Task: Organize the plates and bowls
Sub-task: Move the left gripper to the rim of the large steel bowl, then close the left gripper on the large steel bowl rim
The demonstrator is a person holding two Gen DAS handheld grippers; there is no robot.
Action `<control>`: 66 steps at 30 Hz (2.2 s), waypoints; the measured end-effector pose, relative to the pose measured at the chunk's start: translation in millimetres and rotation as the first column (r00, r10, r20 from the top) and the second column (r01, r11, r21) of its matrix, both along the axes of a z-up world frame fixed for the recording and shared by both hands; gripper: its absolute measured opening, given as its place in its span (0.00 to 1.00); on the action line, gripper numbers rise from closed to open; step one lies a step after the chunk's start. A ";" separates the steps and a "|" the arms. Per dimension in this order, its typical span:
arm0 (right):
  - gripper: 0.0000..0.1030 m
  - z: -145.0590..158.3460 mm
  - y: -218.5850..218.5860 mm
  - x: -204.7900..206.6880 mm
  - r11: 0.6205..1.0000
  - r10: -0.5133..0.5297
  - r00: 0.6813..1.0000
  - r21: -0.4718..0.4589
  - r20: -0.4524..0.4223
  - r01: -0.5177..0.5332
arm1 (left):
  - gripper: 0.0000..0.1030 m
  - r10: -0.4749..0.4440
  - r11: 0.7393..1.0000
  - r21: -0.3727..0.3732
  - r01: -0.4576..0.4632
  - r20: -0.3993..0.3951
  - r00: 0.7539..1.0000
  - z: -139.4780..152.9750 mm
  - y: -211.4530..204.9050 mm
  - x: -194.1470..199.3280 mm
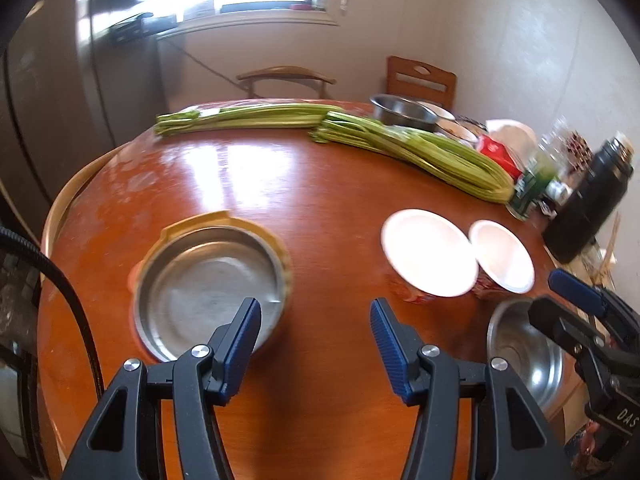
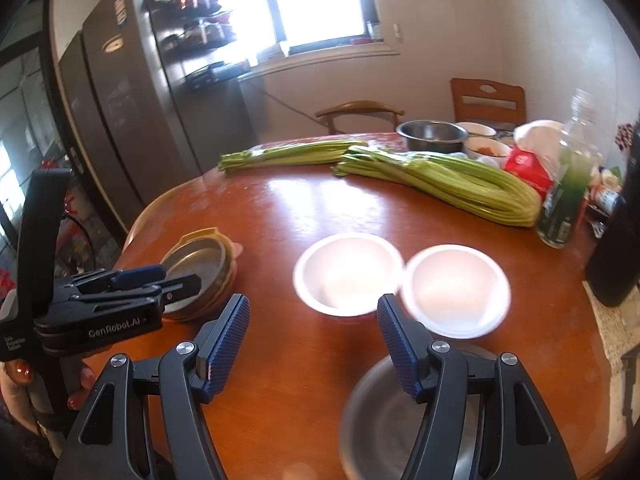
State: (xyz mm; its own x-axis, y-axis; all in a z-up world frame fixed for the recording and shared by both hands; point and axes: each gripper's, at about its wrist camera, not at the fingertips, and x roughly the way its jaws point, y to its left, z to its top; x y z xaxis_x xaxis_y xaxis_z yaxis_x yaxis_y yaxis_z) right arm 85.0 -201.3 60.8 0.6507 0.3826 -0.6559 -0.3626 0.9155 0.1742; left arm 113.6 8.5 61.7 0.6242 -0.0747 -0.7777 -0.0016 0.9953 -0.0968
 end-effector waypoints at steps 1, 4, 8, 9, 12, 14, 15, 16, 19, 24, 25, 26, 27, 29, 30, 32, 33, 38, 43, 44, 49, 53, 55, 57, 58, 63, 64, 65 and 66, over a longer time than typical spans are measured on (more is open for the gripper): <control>0.66 0.3 -4.4 -0.8 1.000 -0.004 1.000 0.001 0.002 0.004 | 0.55 -0.013 1.000 0.003 0.013 -0.003 1.000 -0.1 -7.7 0.6; 0.66 0.9 -22.4 -2.6 1.000 -0.023 1.000 0.012 0.005 0.023 | 0.55 -0.048 0.999 0.011 0.048 -0.007 0.999 -0.5 -28.6 1.3; 0.66 -0.3 -42.7 -4.0 0.999 -0.051 0.999 0.007 0.004 0.051 | 0.55 -0.096 0.995 0.014 0.096 -0.011 0.995 -4.0 -57.3 2.8; 0.66 -1.1 -48.3 -4.5 0.998 -0.056 0.998 0.003 0.006 0.056 | 0.55 -0.112 0.994 0.014 0.112 -0.016 0.994 -5.6 -64.4 3.2; 0.66 -4.8 -61.3 -5.1 0.997 -0.073 0.997 -0.011 -0.006 0.073 | 0.55 -0.152 0.988 0.013 0.152 -0.034 0.988 -11.7 -85.7 4.9; 0.66 -7.4 -69.2 -6.4 0.997 -0.080 0.997 -0.015 -0.013 0.080 | 0.55 -0.173 0.985 0.010 0.174 -0.048 0.984 -15.7 -97.8 6.2; 0.66 -10.5 -74.7 -7.0 0.996 -0.084 0.996 -0.024 -0.023 0.084 | 0.55 -0.182 0.983 0.012 0.183 -0.053 0.982 -16.9 -101.9 6.2; 0.66 -12.9 -78.4 -7.8 0.996 -0.088 0.996 -0.030 -0.028 0.087 | 0.55 -0.198 0.980 0.014 0.199 -0.056 0.979 -18.4 -107.7 5.7; 0.66 -23.6 -92.3 -13.2 0.993 -0.108 0.993 -0.062 -0.052 0.105 | 0.55 -0.223 0.974 0.017 0.224 -0.070 0.972 -23.2 -121.4 4.8; 0.66 -40.9 -110.2 -22.1 0.988 -0.133 0.986 -0.096 -0.096 0.124 | 0.55 -0.265 0.963 0.015 0.268 -0.100 0.959 -33.5 -140.5 4.9; 0.66 -43.8 -111.8 -24.2 0.987 -0.135 0.986 -0.104 -0.100 0.125 | 0.55 -0.275 0.961 0.014 0.278 -0.109 0.955 -36.2 -144.8 5.1; 0.66 -46.4 -112.9 -26.0 0.986 -0.134 0.986 -0.111 -0.103 0.122 | 0.55 -0.286 0.957 0.011 0.289 -0.118 0.951 -38.7 -148.9 5.0; 0.66 -49.0 -112.9 -27.5 0.986 -0.134 0.985 -0.115 -0.109 0.121 | 0.55 -0.296 0.954 0.008 0.300 -0.126 0.947 -41.0 -152.8 5.2; 0.66 -54.9 -113.3 -29.7 0.986 -0.130 0.984 -0.121 -0.124 0.115 | 0.55 -0.306 0.951 0.005 0.310 -0.139 0.942 -45.3 -158.9 4.9; 0.66 -57.1 -112.8 -30.6 0.986 -0.126 0.983 -0.122 -0.131 0.111 | 0.55 -0.310 0.949 0.003 0.314 -0.144 0.940 -46.9 -160.9 4.3; 0.66 -62.4 -111.5 -30.4 0.985 -0.126 0.981 -0.133 -0.147 0.107 | 0.55 -0.315 0.948 -0.001 0.319 -0.153 0.937 -49.7 -163.4 3.6; 0.66 -65.8 -111.0 -30.5 0.985 -0.125 0.980 -0.135 -0.156 0.104 | 0.55 -0.316 0.948 -0.004 0.320 -0.155 0.936 -50.8 -164.4 3.2; 0.66 -77.6 -110.7 -28.6 0.983 -0.133 0.974 -0.149 -0.183 0.107 | 0.55 -0.316 0.948 -0.018 0.318 -0.178 0.932 -59.6 -166.4 5.5; 0.66 -86.5 -113.9 -24.9 0.984 -0.135 0.969 -0.140 -0.208 0.107 | 0.55 -0.309 0.951 -0.052 0.305 -0.210 0.928 -71.8 -166.5 11.4; 0.66 -87.7 -113.8 -24.5 0.985 -0.134 0.968 -0.139 -0.210 0.106 | 0.55 -0.309 0.951 -0.054 0.305 -0.213 0.927 -73.7 -166.6 11.9; 0.60 -87.3 -113.1 -22.1 0.986 -0.123 0.972 -0.134 -0.199 0.097 | 0.55 -0.325 0.946 -0.064 0.319 -0.220 0.920 -78.2 -171.7 14.2; 0.60 -87.8 -106.5 -21.9 0.990 -0.093 0.976 -0.124 -0.199 0.069 | 0.55 -0.334 0.943 -0.075 0.325 -0.225 0.915 -80.7 -174.6 15.3; 0.60 -88.9 -104.7 -21.4 0.990 -0.093 0.976 -0.127 -0.199 0.068 | 0.51 -0.343 0.939 -0.083 0.333 -0.229 0.911 -82.6 -176.3 15.2; 0.60 -89.0 -104.3 -20.2 0.989 -0.096 0.975 -0.127 -0.200 0.071 | 0.50 -0.346 0.938 -0.078 0.337 -0.232 0.909 -83.6 -177.6 15.1; 0.60 -89.0 -104.0 -19.9 0.990 -0.095 0.975 -0.126 -0.201 0.071 | 0.50 -0.346 0.938 -0.081 0.336 -0.231 0.909 -83.5 -177.0 15.4; 0.60 -85.5 -94.4 -20.3 0.991 -0.068 0.978 -0.127 -0.198 0.043 | 0.50 -0.325 0.946 -0.074 0.316 -0.222 0.919 -80.9 -168.9 14.3; 0.60 -84.3 -92.2 -20.1 0.991 -0.063 0.978 -0.125 -0.199 0.039 | 0.50 -0.317 0.948 -0.078 0.307 -0.219 0.923 -79.4 -164.8 13.5; 0.60 -82.3 -89.5 -19.8 0.993 -0.054 0.979 -0.118 -0.198 0.031 | 0.50 -0.311 0.950 -0.080 0.301 -0.215 0.926 -77.8 -161.3 12.7; 0.60 -79.7 -86.4 -19.7 0.994 -0.043 0.980 -0.111 -0.195 0.021 | 0.50 -0.300 0.954 -0.081 0.289 -0.208 0.931 -74.8 -155.9 11.3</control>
